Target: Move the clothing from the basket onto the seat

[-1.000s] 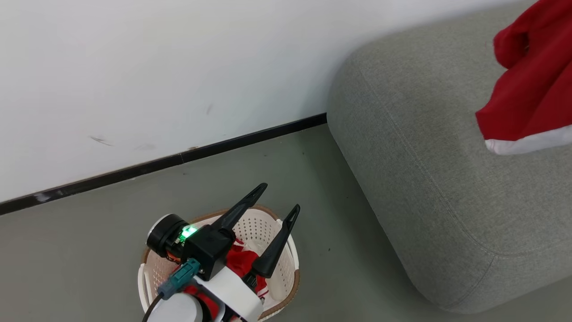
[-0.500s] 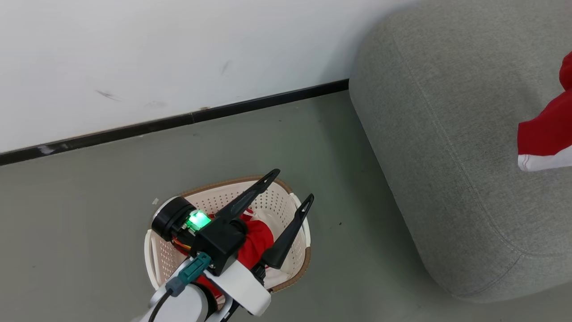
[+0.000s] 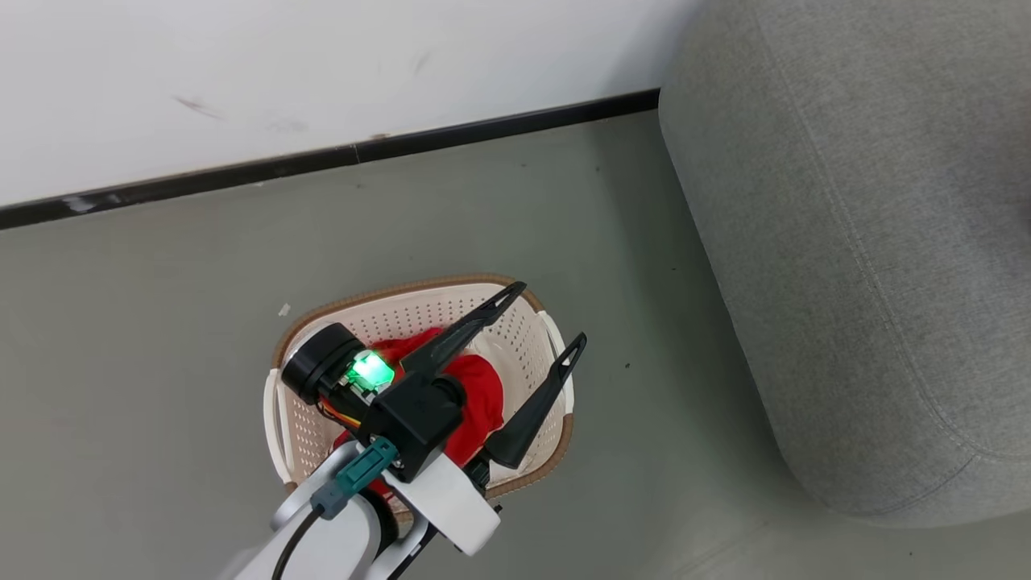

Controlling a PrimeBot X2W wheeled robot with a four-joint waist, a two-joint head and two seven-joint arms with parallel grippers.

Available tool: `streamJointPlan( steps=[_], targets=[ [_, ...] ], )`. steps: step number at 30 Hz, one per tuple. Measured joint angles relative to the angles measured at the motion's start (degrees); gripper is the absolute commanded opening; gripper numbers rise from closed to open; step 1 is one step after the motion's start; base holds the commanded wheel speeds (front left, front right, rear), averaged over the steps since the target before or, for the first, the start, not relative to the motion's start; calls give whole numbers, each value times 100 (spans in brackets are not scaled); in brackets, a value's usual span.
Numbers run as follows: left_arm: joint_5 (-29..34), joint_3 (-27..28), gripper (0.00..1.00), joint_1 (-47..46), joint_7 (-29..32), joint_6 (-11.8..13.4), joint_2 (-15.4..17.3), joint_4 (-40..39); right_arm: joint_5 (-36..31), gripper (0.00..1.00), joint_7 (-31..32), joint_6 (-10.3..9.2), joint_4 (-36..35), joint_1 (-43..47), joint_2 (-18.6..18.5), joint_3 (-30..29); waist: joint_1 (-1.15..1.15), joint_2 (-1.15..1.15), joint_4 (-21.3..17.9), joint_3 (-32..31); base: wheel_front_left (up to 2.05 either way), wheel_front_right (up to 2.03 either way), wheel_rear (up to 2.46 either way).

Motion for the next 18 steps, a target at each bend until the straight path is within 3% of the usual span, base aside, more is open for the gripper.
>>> streamJointPlan(
  steps=[5, 18],
  targets=[
    [12, -22, 100, -121, 48, -29, -1, -47, -20, 0, -238, 0, 350, 404, 443, 124, 0, 0, 40, 180, 0, 0, 0],
    [54, 22, 100, -325, 62, -70, 20, -69, -113, 0, -425, 0, 749, 916, 1103, 531, 0, 0, 84, 540, 0, 0, 0]
  ],
)
